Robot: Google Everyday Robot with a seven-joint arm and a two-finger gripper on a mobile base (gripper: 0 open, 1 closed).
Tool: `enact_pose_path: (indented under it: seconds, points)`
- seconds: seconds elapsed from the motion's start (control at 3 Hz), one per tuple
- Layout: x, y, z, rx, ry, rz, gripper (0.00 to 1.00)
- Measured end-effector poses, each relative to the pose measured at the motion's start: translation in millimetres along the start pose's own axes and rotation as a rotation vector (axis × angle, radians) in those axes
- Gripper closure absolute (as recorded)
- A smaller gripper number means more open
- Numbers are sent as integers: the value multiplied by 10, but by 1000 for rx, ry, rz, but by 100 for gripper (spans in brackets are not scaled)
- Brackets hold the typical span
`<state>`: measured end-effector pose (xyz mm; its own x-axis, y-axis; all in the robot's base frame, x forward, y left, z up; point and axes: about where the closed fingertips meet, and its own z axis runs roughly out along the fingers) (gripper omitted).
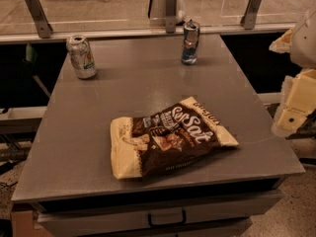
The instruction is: Knock redbull can over
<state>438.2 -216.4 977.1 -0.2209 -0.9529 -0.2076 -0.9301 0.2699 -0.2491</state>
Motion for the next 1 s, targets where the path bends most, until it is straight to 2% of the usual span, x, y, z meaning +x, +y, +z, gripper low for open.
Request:
enact_pose_path:
  seconds: [0.33, 0.67, 1.0]
  points:
    - [-10, -3, -38, 6, -11, -2, 0]
    - [-145, -192, -15, 51, -76, 37, 0]
    - [-441, -767, 24, 150, -222, 60, 0]
